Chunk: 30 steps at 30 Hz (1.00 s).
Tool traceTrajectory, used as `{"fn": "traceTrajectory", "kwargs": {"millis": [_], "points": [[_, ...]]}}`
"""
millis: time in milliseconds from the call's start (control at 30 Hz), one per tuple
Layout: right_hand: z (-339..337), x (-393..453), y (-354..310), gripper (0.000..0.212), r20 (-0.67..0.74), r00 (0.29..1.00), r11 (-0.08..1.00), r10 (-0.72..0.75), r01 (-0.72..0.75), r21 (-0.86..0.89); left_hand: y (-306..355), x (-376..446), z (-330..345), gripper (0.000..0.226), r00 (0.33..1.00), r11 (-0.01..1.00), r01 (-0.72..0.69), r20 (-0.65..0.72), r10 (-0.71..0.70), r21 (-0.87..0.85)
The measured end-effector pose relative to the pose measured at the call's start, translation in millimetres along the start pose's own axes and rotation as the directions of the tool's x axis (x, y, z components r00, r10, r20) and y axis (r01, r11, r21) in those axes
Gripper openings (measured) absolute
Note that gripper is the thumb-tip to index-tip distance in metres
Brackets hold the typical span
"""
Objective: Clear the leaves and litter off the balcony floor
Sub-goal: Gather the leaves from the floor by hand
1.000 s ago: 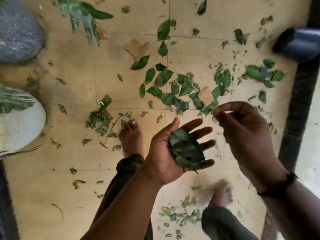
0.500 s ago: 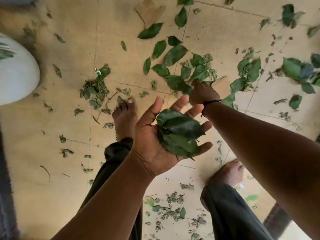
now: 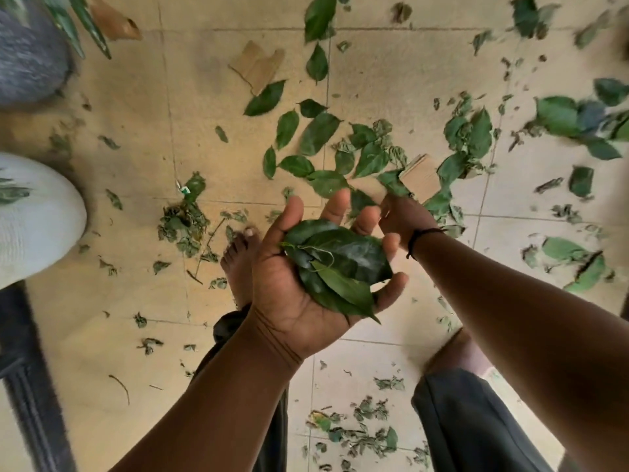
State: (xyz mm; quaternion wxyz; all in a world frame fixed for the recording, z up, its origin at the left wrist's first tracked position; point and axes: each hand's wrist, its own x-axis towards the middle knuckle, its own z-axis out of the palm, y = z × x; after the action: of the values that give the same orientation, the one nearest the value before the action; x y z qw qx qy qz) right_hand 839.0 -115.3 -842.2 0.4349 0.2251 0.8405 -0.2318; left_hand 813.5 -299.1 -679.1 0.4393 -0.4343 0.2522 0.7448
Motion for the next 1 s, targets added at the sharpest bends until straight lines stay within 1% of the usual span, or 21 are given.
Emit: {"fn": "traceTrajectory", "kwargs": {"millis": [33, 67, 100, 133, 167, 300, 367, 433, 500, 567, 633, 700, 767, 833, 900, 1000], "points": [[-1.9, -7.9, 3.2, 0.025, -0.012, 1.000, 1.000, 0.015, -0.015, 0.023, -10.0, 2.2, -5.4, 0.035, 0.996, 0.994, 0.070, 0.059, -0.065, -0.086], [2.1, -7.6, 10.0, 0.027, -0.041, 0.999, 0.998, 0.019, -0.017, 0.053, -11.9, -1.5, -0.9, 0.036, 0.988, 0.987, 0.125, 0.106, -0.114, -0.101], [-0.5, -12.4, 11.2, 0.030, -0.044, 0.999, 0.997, 0.031, -0.027, 0.073, -18.2, -3.2, -7.1, 0.037, 0.972, 0.978, 0.153, 0.202, -0.122, -0.142], [0.5, -12.1, 11.4, 0.034, -0.059, 0.998, 0.997, 0.023, -0.019, 0.070, -21.9, -11.8, 3.2, 0.036, 0.966, 0.979, 0.139, 0.238, -0.101, -0.147], [-0.8, -12.7, 7.5, 0.037, -0.069, 0.997, 0.998, 0.017, -0.013, 0.054, -22.5, -6.7, -4.9, 0.036, 0.980, 0.987, 0.101, 0.181, -0.076, -0.128], [2.7, -1.1, -12.2, 0.042, -0.145, 0.989, 0.999, -0.040, 0.036, -0.029, -16.5, -9.4, -8.9, 0.038, 0.976, 0.987, 0.122, 0.193, -0.100, -0.101], [5.9, 6.5, -22.3, 0.046, -0.137, 0.990, 0.997, -0.022, 0.011, -0.079, -10.3, -12.7, -6.3, 0.041, 0.976, 0.989, 0.134, 0.182, -0.120, -0.064], [9.9, 12.7, -26.8, 0.042, -0.111, 0.994, 0.992, 0.013, -0.027, -0.126, -4.7, -12.5, -7.2, 0.043, 0.973, 0.989, 0.135, 0.197, -0.121, -0.059], [10.6, 13.3, -27.4, 0.034, -0.097, 0.994, 0.991, 0.054, -0.065, -0.116, -0.9, -11.6, -8.9, 0.044, 0.975, 0.989, 0.129, 0.192, -0.113, -0.074], [5.3, 9.5, -24.8, 0.028, -0.094, 0.995, 0.996, 0.034, -0.042, -0.079, -0.1, -11.1, -8.4, 0.044, 0.974, 0.989, 0.117, 0.202, -0.098, -0.085], [-4.4, 3.2, -19.8, 0.022, -0.077, 0.997, 1.000, -0.003, 0.003, 0.004, -0.3, -9.4, -7.7, 0.045, 0.980, 0.991, 0.092, 0.184, -0.073, -0.096], [-17.9, -4.6, -12.2, 0.014, -0.077, 0.997, 0.987, -0.005, 0.017, 0.158, -2.2, -7.2, -8.2, 0.045, 0.984, 0.992, 0.075, 0.171, -0.057, -0.104], [-35.6, -17.4, -4.6, 0.016, -0.067, 0.998, 0.945, 0.015, 0.008, 0.328, -3.6, -5.4, -8.6, 0.045, 0.988, 0.993, 0.062, 0.149, -0.047, -0.103], [-55.3, -35.6, 0.4, 0.020, -0.012, 1.000, 0.854, 0.024, -0.015, 0.520, -4.2, -4.3, -9.1, 0.045, 0.991, 0.994, 0.046, 0.131, -0.033, -0.099], [-74.2, -55.8, 3.0, 0.014, 0.036, 0.999, 0.743, 0.013, -0.033, 0.668, -4.7, -2.8, -9.5, 0.045, 0.995, 0.994, 0.022, 0.094, -0.012, -0.109], [-97.8, -85.2, -2.8, 0.005, 0.072, 0.997, 0.649, -0.033, -0.033, 0.760, -7.0, -1.1, -9.2, 0.045, 0.999, 0.994, -0.007, 0.051, 0.013, -0.113]]}}
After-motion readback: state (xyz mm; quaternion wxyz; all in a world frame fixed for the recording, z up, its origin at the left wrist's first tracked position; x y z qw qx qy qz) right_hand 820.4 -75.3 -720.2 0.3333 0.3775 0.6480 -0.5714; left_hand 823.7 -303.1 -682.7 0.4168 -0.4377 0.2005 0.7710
